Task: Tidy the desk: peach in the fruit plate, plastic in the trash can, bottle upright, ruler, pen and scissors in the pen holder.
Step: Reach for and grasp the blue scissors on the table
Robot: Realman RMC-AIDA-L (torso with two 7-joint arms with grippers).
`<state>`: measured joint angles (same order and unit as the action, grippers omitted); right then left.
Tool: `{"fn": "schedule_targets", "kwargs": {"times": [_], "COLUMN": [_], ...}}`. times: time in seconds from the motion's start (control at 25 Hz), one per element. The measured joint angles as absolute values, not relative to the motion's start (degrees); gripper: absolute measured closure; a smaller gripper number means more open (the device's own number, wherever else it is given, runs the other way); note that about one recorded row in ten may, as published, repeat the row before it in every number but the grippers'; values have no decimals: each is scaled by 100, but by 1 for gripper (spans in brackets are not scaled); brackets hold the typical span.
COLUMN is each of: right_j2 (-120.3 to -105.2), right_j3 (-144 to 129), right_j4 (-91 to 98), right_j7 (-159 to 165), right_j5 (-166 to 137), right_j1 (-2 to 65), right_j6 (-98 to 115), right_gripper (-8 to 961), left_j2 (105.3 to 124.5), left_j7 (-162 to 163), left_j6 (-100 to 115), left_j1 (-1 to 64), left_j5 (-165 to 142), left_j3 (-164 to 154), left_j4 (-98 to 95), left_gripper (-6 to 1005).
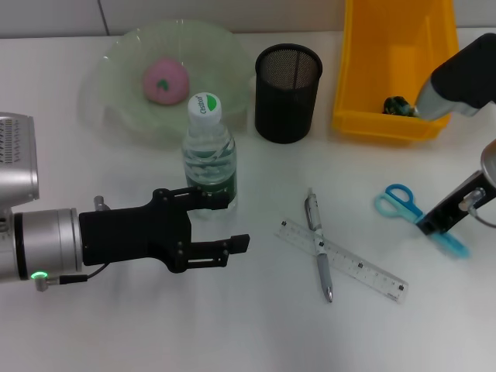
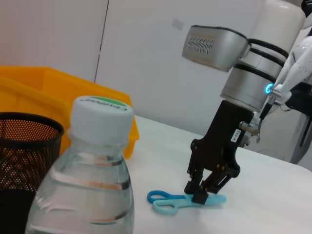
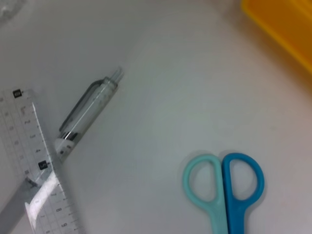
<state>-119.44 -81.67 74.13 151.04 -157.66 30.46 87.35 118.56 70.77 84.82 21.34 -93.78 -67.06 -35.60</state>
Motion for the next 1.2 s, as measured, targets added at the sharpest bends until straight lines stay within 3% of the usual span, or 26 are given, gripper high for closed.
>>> {"fn": "schedule_targets", "kwargs": {"times": [0.4, 0.44, 0.48, 0.72, 1.12, 1.2], "right_j2": [-11930, -11927, -11919, -11857, -11909, -11906], "right_j3": [-7425, -7196, -6973, -6437, -6687, -6808], "right_j4": [9455, 9542, 9558, 9040, 7553, 7381], "right_j7": [14696, 14577, 14474, 14107, 13935, 13929], "right_j5": [-15039, -14787, -14549, -14465, -15094, -15140], "right_j1": [2022, 1972, 1960, 2357, 3026, 3069], "right_j6": [8852, 8921, 9023, 9524, 9276, 9149], "right_gripper": [778, 847, 916, 955, 815, 736], "left_j2": [11849, 11848, 11848, 11847, 11856, 11856], "left_j7": [7127, 7128, 7128, 7135, 7137, 7137], "left_j6": [8481, 8482, 8482, 8496, 8489, 8490], "left_j1": [2119, 2119, 2119, 2139, 2197, 2195], "left_j5": [-9364, -9360, -9360, -9341, -9333, -9333], "left_j3": [-6652, -6652, -6652, -6653, -6672, -6677], "left_j4": [-3559, -3559, -3559, -3579, -3568, -3568], "left_gripper": [233, 233, 233, 233, 233, 233]}}
